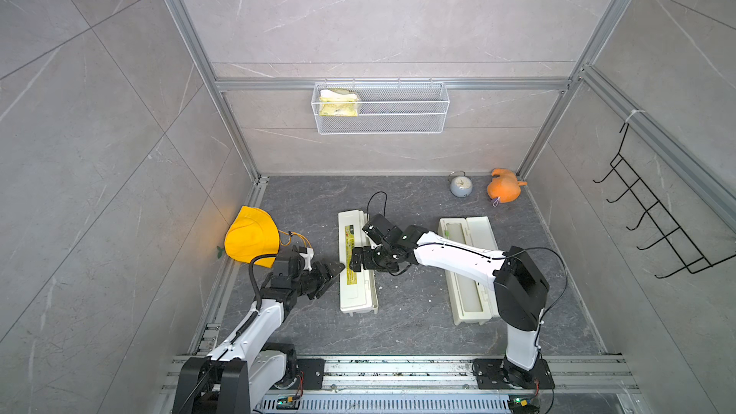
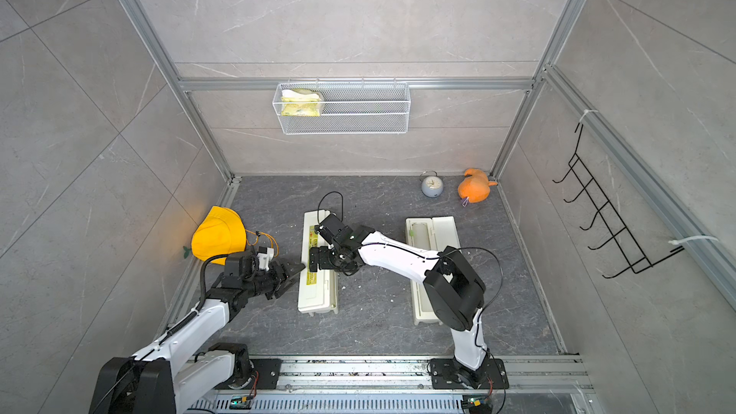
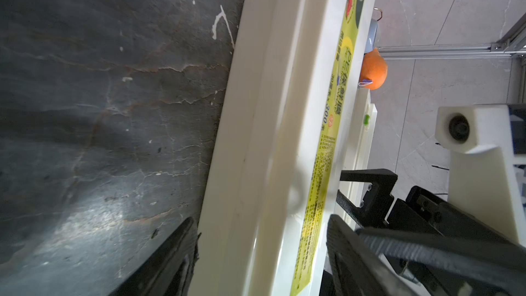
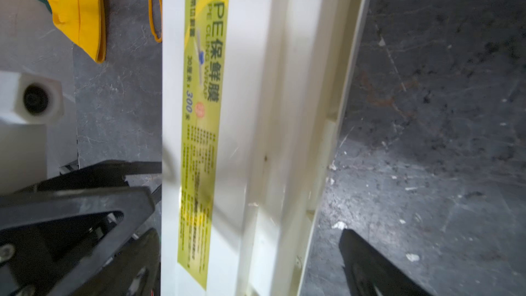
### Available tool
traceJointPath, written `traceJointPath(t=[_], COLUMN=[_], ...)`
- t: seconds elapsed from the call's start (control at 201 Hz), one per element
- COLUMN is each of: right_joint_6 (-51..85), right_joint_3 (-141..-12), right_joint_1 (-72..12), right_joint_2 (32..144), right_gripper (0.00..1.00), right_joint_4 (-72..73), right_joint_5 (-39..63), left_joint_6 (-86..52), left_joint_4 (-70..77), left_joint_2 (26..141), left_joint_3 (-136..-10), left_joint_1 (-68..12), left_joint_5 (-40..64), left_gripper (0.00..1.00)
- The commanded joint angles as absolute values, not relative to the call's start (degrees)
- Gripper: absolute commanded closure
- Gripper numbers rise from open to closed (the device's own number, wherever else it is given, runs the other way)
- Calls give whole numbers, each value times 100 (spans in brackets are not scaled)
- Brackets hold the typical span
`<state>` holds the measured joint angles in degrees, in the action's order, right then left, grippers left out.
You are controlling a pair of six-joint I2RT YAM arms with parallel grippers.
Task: Put plastic wrap rolls into dispensers
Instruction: Close the lid on the plastic wrap cutting box.
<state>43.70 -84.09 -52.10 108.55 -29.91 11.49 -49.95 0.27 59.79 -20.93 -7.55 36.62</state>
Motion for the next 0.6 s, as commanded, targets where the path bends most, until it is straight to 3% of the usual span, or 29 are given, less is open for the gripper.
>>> traceJointPath(t=[0.0, 0.214, 0.597], right_joint_6=[4366, 4493, 4633], right_joint_3=[-7806, -7006, -6495], right_joint_1=[-5153, -5124, -5106], right_joint_2=[10554, 10291, 10224], right_gripper=[0, 1, 10], right_joint_4=[-2352, -1477, -784], right_joint_5=[1632, 2080, 2632], left_joint_6=[-5009, -5107, -4631], left_joint_4=[281, 243, -651], left_joint_2=[6145, 6269, 6249], left_joint_3=[-2385, -2528, -2929], left_joint_1=[-1073, -1494, -2105], left_joint_5=[3840, 3583, 3065], left_gripper=[30, 38, 41])
